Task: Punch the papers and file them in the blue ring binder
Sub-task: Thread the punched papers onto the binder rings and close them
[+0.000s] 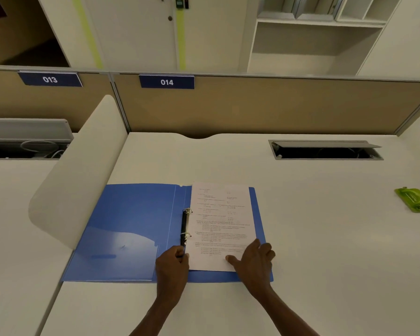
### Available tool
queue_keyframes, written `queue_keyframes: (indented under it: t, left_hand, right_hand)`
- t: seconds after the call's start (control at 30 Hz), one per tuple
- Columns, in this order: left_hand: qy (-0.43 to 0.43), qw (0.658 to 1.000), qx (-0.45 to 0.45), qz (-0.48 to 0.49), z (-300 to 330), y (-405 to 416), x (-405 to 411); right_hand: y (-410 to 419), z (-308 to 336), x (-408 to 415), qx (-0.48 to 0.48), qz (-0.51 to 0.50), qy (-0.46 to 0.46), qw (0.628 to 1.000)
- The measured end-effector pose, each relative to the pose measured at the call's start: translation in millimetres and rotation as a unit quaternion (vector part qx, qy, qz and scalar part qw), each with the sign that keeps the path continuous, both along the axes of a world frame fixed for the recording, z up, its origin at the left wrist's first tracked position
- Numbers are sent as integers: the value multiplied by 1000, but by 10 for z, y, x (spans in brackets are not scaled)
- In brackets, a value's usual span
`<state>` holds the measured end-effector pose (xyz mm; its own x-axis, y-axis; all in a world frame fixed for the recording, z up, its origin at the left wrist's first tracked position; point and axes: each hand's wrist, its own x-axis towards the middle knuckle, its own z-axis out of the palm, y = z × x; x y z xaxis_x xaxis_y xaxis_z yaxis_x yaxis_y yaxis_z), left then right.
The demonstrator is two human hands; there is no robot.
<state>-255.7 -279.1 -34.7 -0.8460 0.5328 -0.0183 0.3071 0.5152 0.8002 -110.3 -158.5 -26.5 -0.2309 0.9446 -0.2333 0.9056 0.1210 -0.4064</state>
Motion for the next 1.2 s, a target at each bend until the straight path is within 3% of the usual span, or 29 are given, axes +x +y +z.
queue_keyframes:
  t: [0.17, 0.5, 0.77, 0.93, 1.2]
  left_hand:
    - [10, 999, -19, -25, -66, -6, 43]
    - [34, 994, -57, -83, -138, -73, 108]
    - [2, 998, -36, -55, -92, -45, 158]
    - [45, 990, -57, -122, -71, -21, 278]
    - [15, 982, -78, -172, -161, 36, 139]
  right_hand:
    - [-83, -4, 66, -3, -12, -27, 1000]
    - [-54, 19, 66, -45, -35, 22, 998]
    - [-43, 28, 61, -13, -41, -30, 999]
    - [36, 4, -30, -32, -20, -59, 998]
    - [244, -11, 55, -115, -120, 81, 983]
